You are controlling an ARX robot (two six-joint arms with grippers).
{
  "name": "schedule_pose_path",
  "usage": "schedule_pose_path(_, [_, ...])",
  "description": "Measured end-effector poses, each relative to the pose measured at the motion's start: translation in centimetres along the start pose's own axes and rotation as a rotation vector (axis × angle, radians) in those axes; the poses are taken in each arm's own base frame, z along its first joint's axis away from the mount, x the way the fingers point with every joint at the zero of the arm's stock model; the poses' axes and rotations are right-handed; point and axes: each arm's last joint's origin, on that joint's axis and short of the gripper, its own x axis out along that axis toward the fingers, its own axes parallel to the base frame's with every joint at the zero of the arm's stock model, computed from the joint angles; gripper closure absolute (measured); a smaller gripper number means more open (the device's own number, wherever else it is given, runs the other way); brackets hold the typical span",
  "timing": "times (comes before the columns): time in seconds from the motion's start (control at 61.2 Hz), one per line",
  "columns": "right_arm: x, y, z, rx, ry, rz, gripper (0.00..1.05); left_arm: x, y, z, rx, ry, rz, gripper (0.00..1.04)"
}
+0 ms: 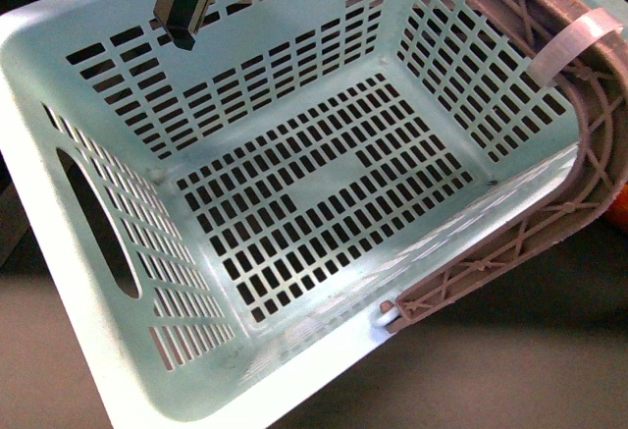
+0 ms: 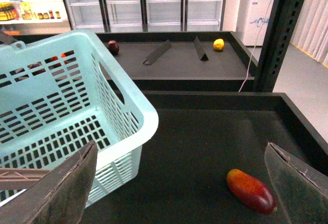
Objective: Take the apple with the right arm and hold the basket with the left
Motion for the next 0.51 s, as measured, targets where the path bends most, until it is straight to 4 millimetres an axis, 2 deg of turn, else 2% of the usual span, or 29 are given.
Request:
schedule_pose_path(0.082, [0.0,0.0,-0.1,0.008,0.023,-0.014,0.09,0.0,0.0,0.0,0.004,-0.007,0.003,0.98])
schedule_pose_path(0.196, [0.3,-0.5,-0.3,0.113,0.423,-0.203,0.09,0.0,0.0,0.0,0.005,-0.005,0.003,0.98])
schedule_pose_path(0.229, [0.6,-0.8,-0.7,0.135,0.488,-0.228,0.09,0.0,0.0,0.0,0.006,-0.004,0.002,0.98])
schedule_pose_path(0.327, [1.4,-1.8,-1.3,0.184,0.553,-0.261,0.09,0.0,0.0,0.0,0.006,0.003,0.000,0.98])
schedule_pose_path(0.507, [4.5,-5.5,-1.6,0.213,0.566,-0.337,0.09,0.0,0.0,0.0,0.006,0.001,-0.002,0.98])
